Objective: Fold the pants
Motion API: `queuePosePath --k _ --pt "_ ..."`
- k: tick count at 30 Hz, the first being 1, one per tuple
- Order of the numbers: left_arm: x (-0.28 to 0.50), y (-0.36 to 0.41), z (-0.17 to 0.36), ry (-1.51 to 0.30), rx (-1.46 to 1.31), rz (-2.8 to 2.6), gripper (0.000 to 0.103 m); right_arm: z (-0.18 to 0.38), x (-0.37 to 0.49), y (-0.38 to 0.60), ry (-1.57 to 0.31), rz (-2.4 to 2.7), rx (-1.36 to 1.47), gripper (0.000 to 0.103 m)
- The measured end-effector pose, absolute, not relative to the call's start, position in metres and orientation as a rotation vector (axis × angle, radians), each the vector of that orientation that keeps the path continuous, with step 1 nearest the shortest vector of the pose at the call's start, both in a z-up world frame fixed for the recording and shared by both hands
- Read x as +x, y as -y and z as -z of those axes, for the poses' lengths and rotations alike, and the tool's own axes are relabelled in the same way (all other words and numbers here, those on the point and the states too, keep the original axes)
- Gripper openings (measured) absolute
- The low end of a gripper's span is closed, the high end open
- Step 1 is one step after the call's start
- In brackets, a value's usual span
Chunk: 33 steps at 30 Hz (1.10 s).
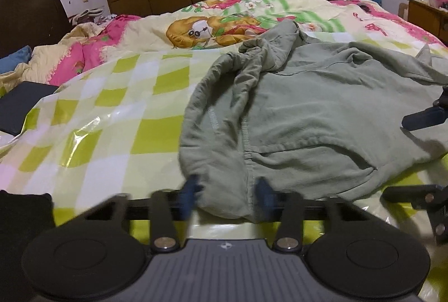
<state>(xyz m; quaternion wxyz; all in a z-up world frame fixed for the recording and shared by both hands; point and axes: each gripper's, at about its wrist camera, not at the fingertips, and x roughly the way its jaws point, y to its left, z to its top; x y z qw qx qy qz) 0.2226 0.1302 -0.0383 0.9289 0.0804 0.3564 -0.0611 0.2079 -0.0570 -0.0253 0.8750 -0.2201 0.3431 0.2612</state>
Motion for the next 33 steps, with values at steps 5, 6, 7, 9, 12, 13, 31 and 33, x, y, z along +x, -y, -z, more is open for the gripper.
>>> queuePosePath --k 5,6,7,9,12,13,31,33 --pt "0.225 -0.143 0.032 -0.763 0.115 0.148 0.039 0.019 0.221 0.059 -0.770 -0.525 -0.410 0.040" --pt "0.225 -0.145 0.031 -0.768 0.102 0.154 0.038 0.018 0.222 0.057 -0.773 -0.523 -0.415 0.036" --pt "0.225 -0.146 0.031 -0.769 0.099 0.158 0.037 0.018 0.223 0.054 -0.775 -0.524 -0.423 0.034" --pt "0.224 -0.148 0.031 -0.769 0.104 0.164 0.037 0.018 0.222 0.049 -0.782 -0.530 -0.439 0.023" --pt "0.223 -0.155 0.032 -0.779 0.090 0.163 0.037 0.019 0.220 0.042 -0.797 -0.533 -0.456 0.014" --pt "0.223 -0.158 0.031 -0.780 0.087 0.161 0.037 0.019 0.220 0.040 -0.806 -0.536 -0.446 0.012" --pt "0.099 -0.241 0.021 -0.872 0.117 -0.037 0.034 0.013 0.080 -0.054 -0.910 -0.864 -0.332 0.017" --pt "0.098 -0.237 0.017 -0.863 0.119 -0.050 0.034 0.005 0.080 -0.043 -0.903 -0.856 -0.271 0.024"
